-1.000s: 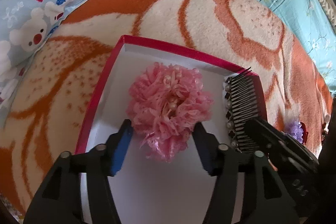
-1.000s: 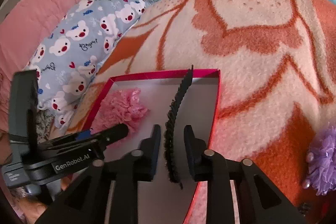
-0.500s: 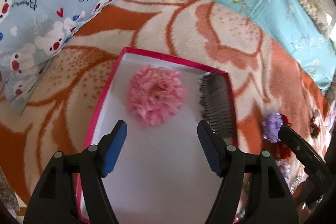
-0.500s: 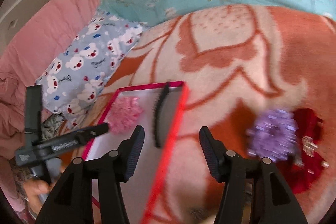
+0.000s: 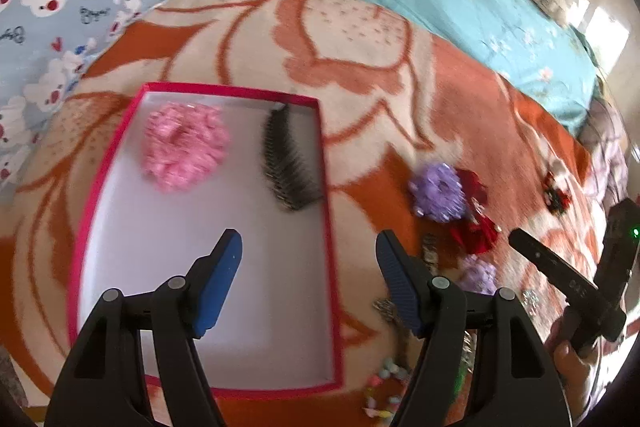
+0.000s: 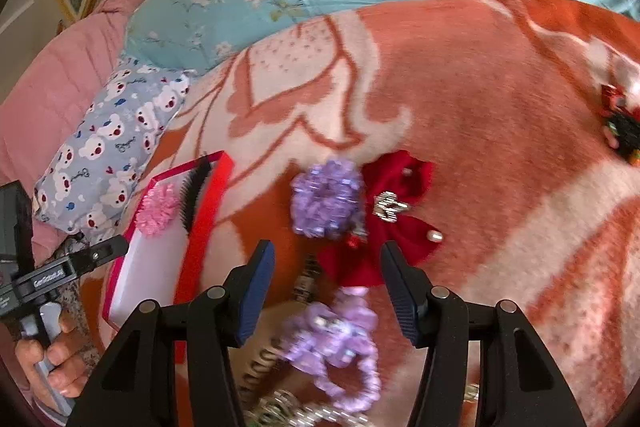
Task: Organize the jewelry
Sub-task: 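Grasp the beige claw clip with the left tool while the right tool grasps the red bow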
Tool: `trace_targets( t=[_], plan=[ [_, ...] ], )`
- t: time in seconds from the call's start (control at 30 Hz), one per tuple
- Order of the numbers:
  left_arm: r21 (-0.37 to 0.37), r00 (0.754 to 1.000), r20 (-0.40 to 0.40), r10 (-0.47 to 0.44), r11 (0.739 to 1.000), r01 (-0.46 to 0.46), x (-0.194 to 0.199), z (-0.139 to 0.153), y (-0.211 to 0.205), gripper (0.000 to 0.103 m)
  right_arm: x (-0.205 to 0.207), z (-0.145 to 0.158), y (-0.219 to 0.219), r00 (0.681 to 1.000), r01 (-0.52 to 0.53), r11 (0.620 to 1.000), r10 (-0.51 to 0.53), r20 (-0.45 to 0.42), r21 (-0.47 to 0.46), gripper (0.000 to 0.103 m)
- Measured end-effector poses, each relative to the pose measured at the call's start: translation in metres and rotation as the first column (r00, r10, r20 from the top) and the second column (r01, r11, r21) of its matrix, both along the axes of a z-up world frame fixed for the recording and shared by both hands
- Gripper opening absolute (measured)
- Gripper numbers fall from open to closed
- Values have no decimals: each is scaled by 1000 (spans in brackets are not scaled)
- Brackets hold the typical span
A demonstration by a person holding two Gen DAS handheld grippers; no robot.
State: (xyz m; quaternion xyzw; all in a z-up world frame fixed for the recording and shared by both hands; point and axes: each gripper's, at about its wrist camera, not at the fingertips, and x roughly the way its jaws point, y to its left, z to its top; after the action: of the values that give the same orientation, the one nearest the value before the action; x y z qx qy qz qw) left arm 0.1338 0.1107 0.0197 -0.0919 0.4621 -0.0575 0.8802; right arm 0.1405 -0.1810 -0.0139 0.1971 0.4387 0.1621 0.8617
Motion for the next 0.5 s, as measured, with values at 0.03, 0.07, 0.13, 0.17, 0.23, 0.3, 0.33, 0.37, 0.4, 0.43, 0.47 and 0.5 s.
trace_targets(
  t=[0.03, 0.07, 0.13, 0.17, 0.23, 0.3, 0.33, 0.37, 0.4, 0.43, 0.47, 0.5],
  plan=[
    [2, 1000, -3, -9, 1000, 9, -1, -1, -4, 69, -3, -1, -5, 1000, 6, 1000, -6, -3, -1, 56],
    [3, 1000, -8, -20, 1000, 20, -3, -2, -10, 69, -5, -2, -8, 1000, 11, 1000, -11, -4, -1, 56],
    [2, 999, -16, -41, 999, 41, -6, -5, -20, 69, -7, -5, -14, 1000, 19, 1000, -19, -13, 2, 56],
    [1, 999, -20, -50, 999, 50, -7, -6, -24, 69, -9, -7, -17, 1000, 21, 1000, -21, -18, 5, 56],
    [1, 997, -29, -74, 997, 74, -11, -9, -33, 69, -11, -12, -20, 999, 23, 1000, -23, -27, 2, 56],
    [5, 992, -42, -115, 993, 115, -16, -14, -44, 69, -12, -15, -23, 999, 21, 1000, -21, -34, 2, 56],
    [10, 990, -45, -131, 991, 132, -18, -15, -48, 69, -13, -17, -24, 999, 21, 1000, -21, -36, 2, 56],
    [19, 986, -51, -157, 987, 158, -21, -18, -55, 69, -12, -18, -25, 999, 21, 1000, -21, -38, -1, 56],
    [26, 983, -57, -177, 984, 178, -23, -21, -61, 69, -12, -19, -26, 999, 18, 1000, -18, -38, -1, 56],
    [36, 978, -66, -196, 979, 198, -24, -25, -66, 69, -11, -19, -27, 999, 17, 1000, -17, -38, -2, 56],
    [46, 974, -76, -213, 975, 217, -25, -28, -72, 69, -10, -20, -27, 999, 17, 1000, -17, -39, -4, 56],
    [55, 969, -87, -230, 970, 236, -25, -32, -78, 69, -9, -21, -27, 999, 15, 1000, -15, -40, -4, 56]
  ],
)
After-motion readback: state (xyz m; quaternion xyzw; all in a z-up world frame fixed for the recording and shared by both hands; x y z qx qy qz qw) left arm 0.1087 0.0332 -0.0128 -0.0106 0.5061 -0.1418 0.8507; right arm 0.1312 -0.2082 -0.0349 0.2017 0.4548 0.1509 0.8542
